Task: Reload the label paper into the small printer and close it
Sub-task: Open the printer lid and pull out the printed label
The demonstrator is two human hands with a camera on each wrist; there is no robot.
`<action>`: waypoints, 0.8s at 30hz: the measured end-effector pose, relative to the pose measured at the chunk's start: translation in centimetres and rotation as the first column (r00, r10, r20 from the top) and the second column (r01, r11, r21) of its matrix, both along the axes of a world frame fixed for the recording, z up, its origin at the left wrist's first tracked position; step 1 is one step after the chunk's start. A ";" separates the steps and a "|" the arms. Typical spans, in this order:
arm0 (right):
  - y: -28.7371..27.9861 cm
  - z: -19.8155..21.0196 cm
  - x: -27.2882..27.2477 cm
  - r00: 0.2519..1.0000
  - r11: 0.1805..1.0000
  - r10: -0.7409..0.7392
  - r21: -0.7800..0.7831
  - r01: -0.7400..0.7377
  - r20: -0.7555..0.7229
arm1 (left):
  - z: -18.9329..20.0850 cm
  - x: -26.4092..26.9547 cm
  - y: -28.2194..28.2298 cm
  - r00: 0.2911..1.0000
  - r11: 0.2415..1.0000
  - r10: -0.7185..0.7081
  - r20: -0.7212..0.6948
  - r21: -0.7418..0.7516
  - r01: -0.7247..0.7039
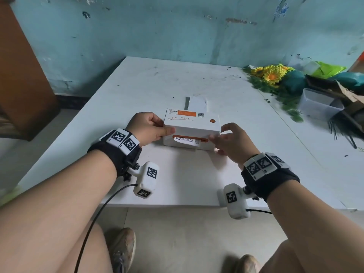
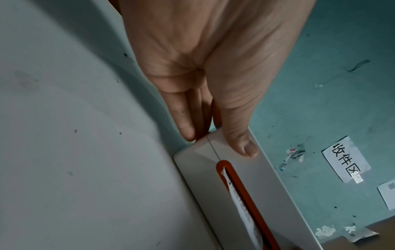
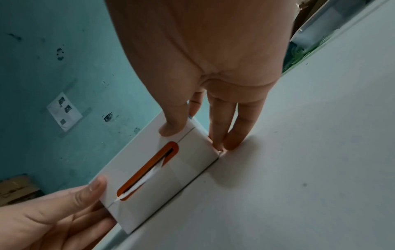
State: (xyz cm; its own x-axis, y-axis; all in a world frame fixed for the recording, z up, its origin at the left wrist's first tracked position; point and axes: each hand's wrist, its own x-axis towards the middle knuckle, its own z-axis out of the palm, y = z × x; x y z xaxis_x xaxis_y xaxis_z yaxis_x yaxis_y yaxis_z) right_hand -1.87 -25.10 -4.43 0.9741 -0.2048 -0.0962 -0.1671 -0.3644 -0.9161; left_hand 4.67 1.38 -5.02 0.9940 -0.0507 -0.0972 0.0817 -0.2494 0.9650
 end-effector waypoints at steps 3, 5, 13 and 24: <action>0.1 0.1 0.1 1.000 1.000 -0.015 0.003 0.015 -0.022 | 0.0 -0.1 -0.2 1.000 1.000 0.008 0.011 -0.007 -0.008; 0.1 0.1 0.1 1.000 1.000 -0.021 0.000 0.021 -0.015 | 0.0 -0.2 -0.2 1.000 1.000 0.015 0.014 -0.008 -0.015; -0.2 0.1 0.5 1.000 0.999 -0.020 -0.047 0.019 -0.008 | 0.1 -0.3 -0.1 0.999 1.000 -0.001 0.048 0.025 0.000; 0.1 0.4 0.5 0.998 0.998 -0.060 0.027 0.060 -0.010 | 0.0 -0.4 0.0 0.999 1.000 -0.008 0.048 0.030 0.006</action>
State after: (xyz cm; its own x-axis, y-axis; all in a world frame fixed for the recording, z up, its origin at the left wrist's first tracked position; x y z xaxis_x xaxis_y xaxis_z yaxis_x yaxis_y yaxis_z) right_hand -1.37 -25.02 -4.06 0.9591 -0.2600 -0.1115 -0.1964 -0.3283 -0.9239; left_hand 4.28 1.40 -4.98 0.9972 -0.0554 -0.0506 0.0332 -0.2782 0.9599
